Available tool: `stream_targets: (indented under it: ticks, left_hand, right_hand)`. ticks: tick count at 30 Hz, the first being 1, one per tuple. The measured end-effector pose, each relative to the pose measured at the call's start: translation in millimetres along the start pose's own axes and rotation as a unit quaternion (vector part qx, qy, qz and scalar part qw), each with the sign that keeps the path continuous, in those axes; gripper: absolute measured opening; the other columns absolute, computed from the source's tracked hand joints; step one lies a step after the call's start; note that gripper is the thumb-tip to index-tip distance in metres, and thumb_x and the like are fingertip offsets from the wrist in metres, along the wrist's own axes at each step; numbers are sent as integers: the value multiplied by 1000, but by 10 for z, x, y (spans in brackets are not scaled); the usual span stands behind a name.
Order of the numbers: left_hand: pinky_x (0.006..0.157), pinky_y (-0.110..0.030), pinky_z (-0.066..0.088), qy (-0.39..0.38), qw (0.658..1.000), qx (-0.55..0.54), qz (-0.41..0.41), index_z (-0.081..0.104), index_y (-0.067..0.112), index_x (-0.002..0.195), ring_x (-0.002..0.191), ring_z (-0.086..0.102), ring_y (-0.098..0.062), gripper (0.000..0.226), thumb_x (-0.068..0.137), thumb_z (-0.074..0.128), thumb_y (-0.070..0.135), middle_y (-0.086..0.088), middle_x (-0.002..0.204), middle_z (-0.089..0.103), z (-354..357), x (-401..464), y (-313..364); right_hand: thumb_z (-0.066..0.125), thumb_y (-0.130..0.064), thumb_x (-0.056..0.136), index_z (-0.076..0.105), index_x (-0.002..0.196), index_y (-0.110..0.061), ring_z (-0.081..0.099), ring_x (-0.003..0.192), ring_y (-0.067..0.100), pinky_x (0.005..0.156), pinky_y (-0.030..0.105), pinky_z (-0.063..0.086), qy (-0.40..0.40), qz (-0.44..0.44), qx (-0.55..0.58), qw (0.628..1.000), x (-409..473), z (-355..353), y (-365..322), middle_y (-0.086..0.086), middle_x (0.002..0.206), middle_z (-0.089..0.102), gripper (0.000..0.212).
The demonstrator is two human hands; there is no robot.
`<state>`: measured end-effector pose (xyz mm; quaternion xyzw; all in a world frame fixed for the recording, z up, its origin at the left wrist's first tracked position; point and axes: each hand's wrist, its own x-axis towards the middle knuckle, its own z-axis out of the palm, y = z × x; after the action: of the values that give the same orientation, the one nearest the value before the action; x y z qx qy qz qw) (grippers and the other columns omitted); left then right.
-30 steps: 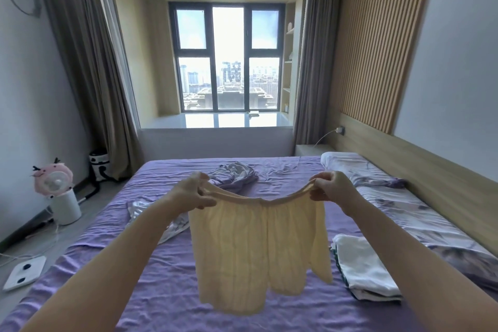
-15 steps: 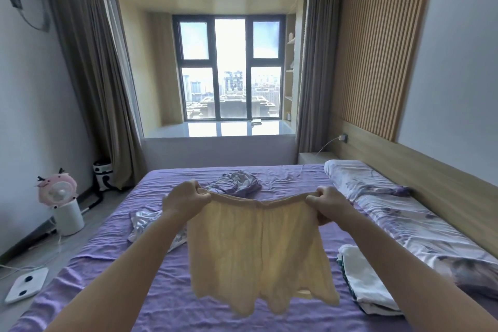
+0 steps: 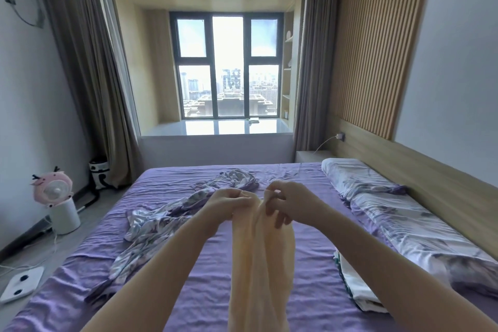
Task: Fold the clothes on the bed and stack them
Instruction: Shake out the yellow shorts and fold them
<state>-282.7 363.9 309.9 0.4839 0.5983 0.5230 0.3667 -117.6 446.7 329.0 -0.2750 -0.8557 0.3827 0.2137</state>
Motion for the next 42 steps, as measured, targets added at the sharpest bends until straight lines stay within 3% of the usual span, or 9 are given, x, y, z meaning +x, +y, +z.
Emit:
stream_targets:
  ticks: [7,10,13,18,23,29,34,38,42]
  left_hand:
    - [60,-21,41,-21,999,-27,-14,73,6,93,67,55,-14,27,91,59,29,-3,72,63,19,20,-9]
    - [62,-18,48,-82,995,-53,-21,73,14,89,69,62,-8,31,91,56,41,5,73,68,50,4,-4]
    - [64,-16,43,-139,989,47,19,71,17,84,71,55,-7,7,84,71,24,5,73,61,68,-21,-4]
    - [72,-32,40,-32,989,116,81,58,-15,91,81,47,-18,12,87,58,-3,-18,80,52,-24,98,54]
    - [68,-12,42,29,988,131,82,65,11,67,68,55,-1,32,84,52,-13,4,70,61,-189,193,98]
    - [60,-26,35,58,970,226,62,67,-1,83,71,47,-16,24,81,46,-12,-11,77,57,-362,287,-177]
    - [66,-23,41,57,973,212,66,70,18,86,73,53,-10,35,80,49,-9,-3,80,65,-287,338,-272]
    - [53,-11,32,54,969,226,82,58,20,67,64,43,-7,34,80,50,-10,7,64,51,-179,397,-319]
    - [52,-14,31,88,970,218,65,51,13,61,61,39,-10,27,79,52,-6,6,60,45,-120,437,-414]
  right_hand:
    - [74,-29,77,69,85,-17,50,85,8,80,22,40,33,-154,-162,974,-1,-25,13,-6,87,56,15]
    - [69,-30,82,66,83,-16,57,80,13,75,27,42,55,-143,-163,975,1,-3,57,-3,82,64,14]
    - [66,-36,83,63,81,-19,56,73,11,66,25,38,98,-87,-142,981,2,21,129,-5,75,61,18]
    - [61,-42,85,62,86,-18,49,70,9,61,25,36,18,-23,-167,986,-40,121,264,-12,69,52,23]
    - [73,-38,75,33,53,-22,39,71,12,64,26,29,-45,-57,-232,970,-103,41,334,-7,64,38,48]
    - [56,-32,80,47,71,-20,53,78,26,65,33,38,-41,-73,-412,907,-53,-121,206,4,77,54,18]
    - [65,-19,81,39,59,-22,49,76,23,73,38,43,-88,-165,-316,930,-18,-101,127,1,70,46,34]
    - [71,-21,81,62,68,-5,54,108,21,94,33,39,-61,-213,-271,937,27,-11,130,1,75,61,22]
    - [68,-27,85,42,55,-11,37,59,10,61,28,35,-47,-193,-163,966,19,49,104,0,55,35,42]
